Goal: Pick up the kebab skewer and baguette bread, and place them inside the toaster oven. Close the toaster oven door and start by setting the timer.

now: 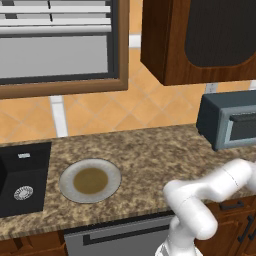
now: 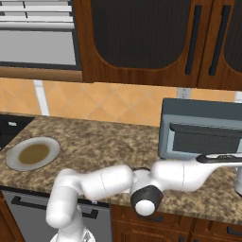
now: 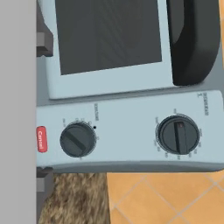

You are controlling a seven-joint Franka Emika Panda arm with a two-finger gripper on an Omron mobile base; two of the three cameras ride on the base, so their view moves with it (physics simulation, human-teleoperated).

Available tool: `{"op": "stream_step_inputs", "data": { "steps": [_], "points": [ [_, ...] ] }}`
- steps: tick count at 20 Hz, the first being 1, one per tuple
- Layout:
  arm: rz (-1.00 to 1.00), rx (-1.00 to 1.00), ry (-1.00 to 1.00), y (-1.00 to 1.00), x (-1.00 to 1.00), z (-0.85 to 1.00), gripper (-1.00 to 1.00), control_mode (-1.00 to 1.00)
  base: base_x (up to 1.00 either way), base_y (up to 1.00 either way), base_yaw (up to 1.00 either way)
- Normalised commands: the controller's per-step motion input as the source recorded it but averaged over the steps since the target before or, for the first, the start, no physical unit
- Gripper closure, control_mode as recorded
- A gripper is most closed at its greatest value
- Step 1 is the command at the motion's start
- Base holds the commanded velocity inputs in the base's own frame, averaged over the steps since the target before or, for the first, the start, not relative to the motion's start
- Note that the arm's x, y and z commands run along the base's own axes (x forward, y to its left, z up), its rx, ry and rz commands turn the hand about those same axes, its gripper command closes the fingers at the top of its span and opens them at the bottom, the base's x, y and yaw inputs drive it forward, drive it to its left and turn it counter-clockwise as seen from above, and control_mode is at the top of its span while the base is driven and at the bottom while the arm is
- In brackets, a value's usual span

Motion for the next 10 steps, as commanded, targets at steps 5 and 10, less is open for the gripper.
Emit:
{"op": "stream_step_inputs", "data": {
  "steps": [5, 10],
  "points": [
    [0.0, 0.0, 0.0, 0.0, 0.04, 0.0, -1.0, -1.0, 0.0, 0.0, 0.0],
    [0.0, 0.0, 0.0, 0.0, 0.0, 0.0, -1.0, -1.0, 0.0, 0.0, 0.0]
  ]
}}
